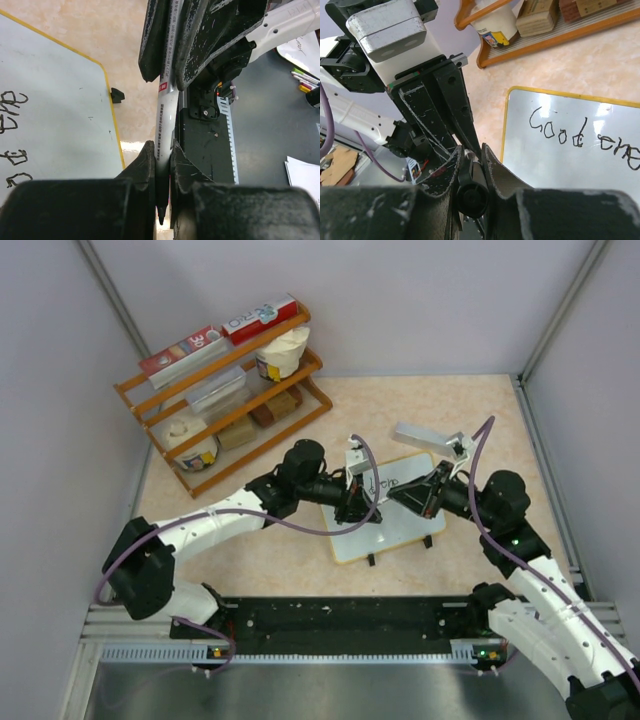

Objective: Write a sentence on the whiteboard
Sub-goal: Pass from the right arm to the left

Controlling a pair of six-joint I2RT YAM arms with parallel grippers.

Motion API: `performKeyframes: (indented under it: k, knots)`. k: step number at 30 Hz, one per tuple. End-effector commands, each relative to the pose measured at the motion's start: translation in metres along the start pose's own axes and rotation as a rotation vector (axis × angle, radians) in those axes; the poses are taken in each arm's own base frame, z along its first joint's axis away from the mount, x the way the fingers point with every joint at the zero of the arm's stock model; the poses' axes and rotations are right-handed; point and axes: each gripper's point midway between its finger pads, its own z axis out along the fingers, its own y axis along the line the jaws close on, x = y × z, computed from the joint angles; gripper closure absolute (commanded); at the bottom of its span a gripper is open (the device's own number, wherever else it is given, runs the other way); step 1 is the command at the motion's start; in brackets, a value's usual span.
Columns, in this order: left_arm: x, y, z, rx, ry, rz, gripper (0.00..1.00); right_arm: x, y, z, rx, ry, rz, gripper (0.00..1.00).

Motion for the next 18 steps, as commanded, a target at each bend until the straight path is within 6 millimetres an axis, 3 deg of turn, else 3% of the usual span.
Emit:
performKeyframes:
  k: [1,3,4,7,9,10,15,18]
  knots:
    - [-0.027,-0.003,-0.009,-0.042,-0.058,0.053,1.0,-0.03,0.018,-0.001,-0.042,-0.066,-0.082,0.95]
    - [-0.029,-0.006,-0.013,-0.05,-0.058,0.065,1.0,-0.028,0.021,-0.001,-0.058,-0.055,-0.085,0.79]
    - [-0.032,-0.009,-0.015,-0.048,-0.064,0.076,1.0,-0.027,0.023,-0.001,-0.069,-0.052,-0.088,0.61]
    - [-0.035,-0.016,-0.019,-0.036,-0.063,0.084,1.0,-0.026,0.031,-0.002,-0.115,-0.044,-0.09,0.32]
    - [-0.035,-0.022,-0.021,-0.008,-0.054,0.086,1.0,-0.024,0.039,-0.003,-0.164,-0.037,-0.097,0.24]
    - [-0.035,-0.023,-0.021,-0.001,-0.051,0.089,1.0,-0.022,0.04,-0.002,-0.179,-0.025,-0.08,0.06]
    - [-0.037,-0.032,-0.022,0.044,-0.047,0.097,1.0,-0.02,0.052,0.0,-0.278,-0.008,-0.066,0.03]
    - [-0.037,-0.035,-0.023,0.058,-0.046,0.095,1.0,-0.017,0.052,0.003,-0.298,0.006,-0.04,0.12]
